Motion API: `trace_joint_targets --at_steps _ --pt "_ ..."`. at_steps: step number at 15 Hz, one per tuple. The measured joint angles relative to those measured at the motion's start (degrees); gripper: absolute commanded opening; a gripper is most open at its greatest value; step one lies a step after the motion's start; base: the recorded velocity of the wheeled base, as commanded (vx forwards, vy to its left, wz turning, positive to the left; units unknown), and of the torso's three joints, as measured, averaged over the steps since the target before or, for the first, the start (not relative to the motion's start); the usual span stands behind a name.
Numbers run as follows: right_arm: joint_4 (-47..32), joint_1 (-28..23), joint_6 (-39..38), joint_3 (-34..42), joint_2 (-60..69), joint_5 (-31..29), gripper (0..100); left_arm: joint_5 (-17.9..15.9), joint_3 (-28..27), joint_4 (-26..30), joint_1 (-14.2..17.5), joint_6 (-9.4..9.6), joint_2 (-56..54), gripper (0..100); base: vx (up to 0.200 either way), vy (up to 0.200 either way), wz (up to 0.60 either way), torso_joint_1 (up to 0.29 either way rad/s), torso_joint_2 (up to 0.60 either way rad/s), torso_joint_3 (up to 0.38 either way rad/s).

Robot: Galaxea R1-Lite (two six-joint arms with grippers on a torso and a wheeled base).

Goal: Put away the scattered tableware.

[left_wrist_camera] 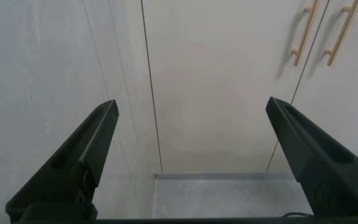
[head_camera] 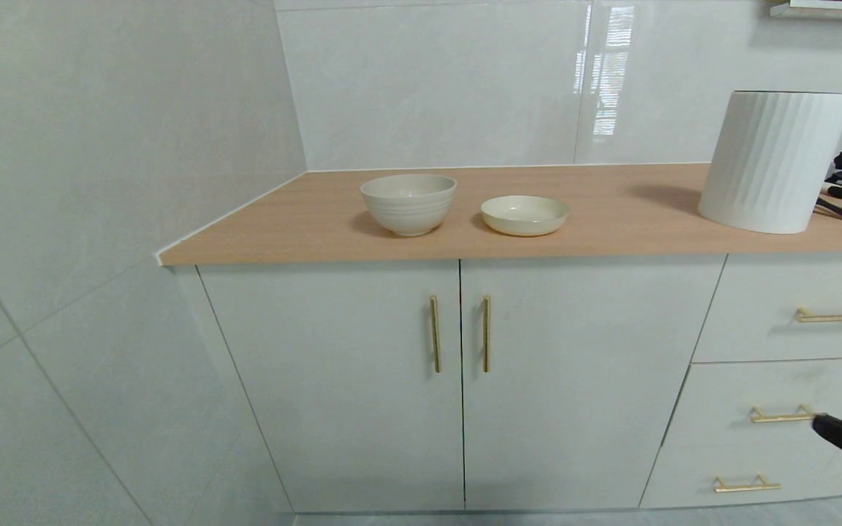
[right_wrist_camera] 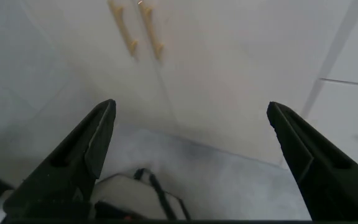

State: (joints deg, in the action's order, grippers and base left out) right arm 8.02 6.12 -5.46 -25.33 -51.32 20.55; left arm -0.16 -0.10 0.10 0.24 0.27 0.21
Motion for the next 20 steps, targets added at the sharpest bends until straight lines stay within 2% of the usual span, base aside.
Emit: trace_joint_targets --at_steps 5,10,12,16,20 --pt "5.77 11.4 -0.12 -19.7 -31.11 2.62 100 0.0 0.0 0.0 0.0 0.0 0.0 100 0.0 0.0 0.0 0.0 0.0 0.0" --pt "6.34 21.38 -5.32 -36.63 -47.98 3.19 100 0.05 -0.01 0.0 0.0 0.0 0.0 100 0.0 0.0 0.0 0.0 0.0 0.0" --pt "8.05 23.04 -6.22 -39.52 -52.75 3.12 100 0.02 -0.04 0.0 -0.02 -0.02 0.0 100 0.0 0.0 0.0 0.0 0.0 0.0" --pt "14.42 24.0 -9.14 -40.7 -60.06 2.99 100 0.0 -0.04 0.0 0.0 0.0 0.0 100 0.0 0.0 0.0 0.0 0.0 0.0" --pt "24.25 24.55 -13.36 -41.34 -66.12 0.93 100 0.0 0.0 0.0 0.0 0.0 0.0 100 0.0 0.0 0.0 0.0 0.0 0.0"
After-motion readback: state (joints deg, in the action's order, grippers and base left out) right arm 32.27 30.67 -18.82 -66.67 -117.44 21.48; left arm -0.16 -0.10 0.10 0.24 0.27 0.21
